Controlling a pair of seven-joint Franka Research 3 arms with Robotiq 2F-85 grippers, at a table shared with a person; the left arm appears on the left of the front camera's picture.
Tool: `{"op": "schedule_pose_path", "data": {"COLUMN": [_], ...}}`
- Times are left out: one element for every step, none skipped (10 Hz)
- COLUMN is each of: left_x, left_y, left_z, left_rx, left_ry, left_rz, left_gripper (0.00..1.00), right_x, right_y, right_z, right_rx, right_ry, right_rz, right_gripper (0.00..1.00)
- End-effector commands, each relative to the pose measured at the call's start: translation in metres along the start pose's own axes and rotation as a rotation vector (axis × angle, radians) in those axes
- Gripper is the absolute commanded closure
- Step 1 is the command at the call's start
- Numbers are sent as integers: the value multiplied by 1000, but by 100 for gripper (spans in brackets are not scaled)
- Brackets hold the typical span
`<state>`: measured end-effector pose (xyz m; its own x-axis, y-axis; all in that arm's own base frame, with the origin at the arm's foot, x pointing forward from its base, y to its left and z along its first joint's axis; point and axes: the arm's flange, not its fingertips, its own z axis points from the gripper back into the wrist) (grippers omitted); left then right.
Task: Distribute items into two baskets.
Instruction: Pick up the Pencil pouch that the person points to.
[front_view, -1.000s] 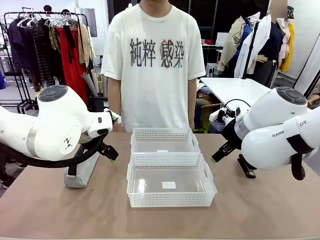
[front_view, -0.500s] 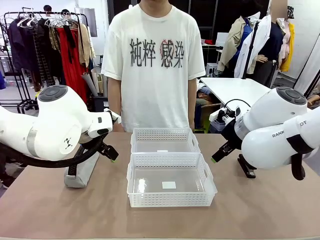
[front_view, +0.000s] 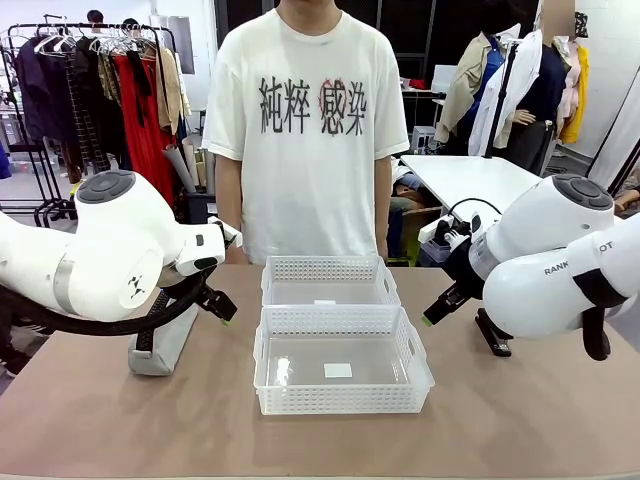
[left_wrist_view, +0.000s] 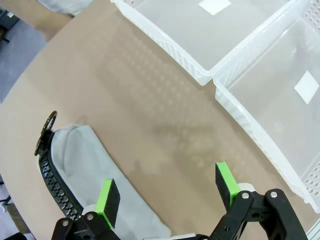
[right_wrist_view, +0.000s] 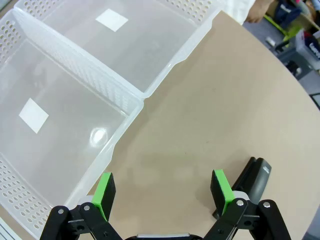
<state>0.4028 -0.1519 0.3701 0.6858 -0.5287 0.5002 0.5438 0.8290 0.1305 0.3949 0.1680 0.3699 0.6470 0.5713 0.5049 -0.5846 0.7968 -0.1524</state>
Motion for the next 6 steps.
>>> {"op": "schedule_pose_path", "data": {"left_x": [0, 0, 0, 0, 0, 0], "left_y": [0, 0, 0, 0, 0, 0], "left_z": [0, 0, 0, 0, 0, 0], "left_rx": [0, 0, 0, 0, 0, 0], "left_ry": [0, 0, 0, 0, 0, 0], "left_rz": [0, 0, 0, 0, 0, 0], "left_gripper": [0, 0, 0, 0, 0, 0], "right_x": [0, 0, 0, 0, 0, 0], "right_y": [0, 0, 0, 0, 0, 0], "right_z": [0, 0, 0, 0, 0, 0], "right_rx": [0, 0, 0, 0, 0, 0], "right_ry": [-1, -1, -1, -1, -1, -1], "right_rz": [-1, -1, -1, -1, -1, -1], "right_gripper": [0, 0, 0, 0, 0, 0]}}
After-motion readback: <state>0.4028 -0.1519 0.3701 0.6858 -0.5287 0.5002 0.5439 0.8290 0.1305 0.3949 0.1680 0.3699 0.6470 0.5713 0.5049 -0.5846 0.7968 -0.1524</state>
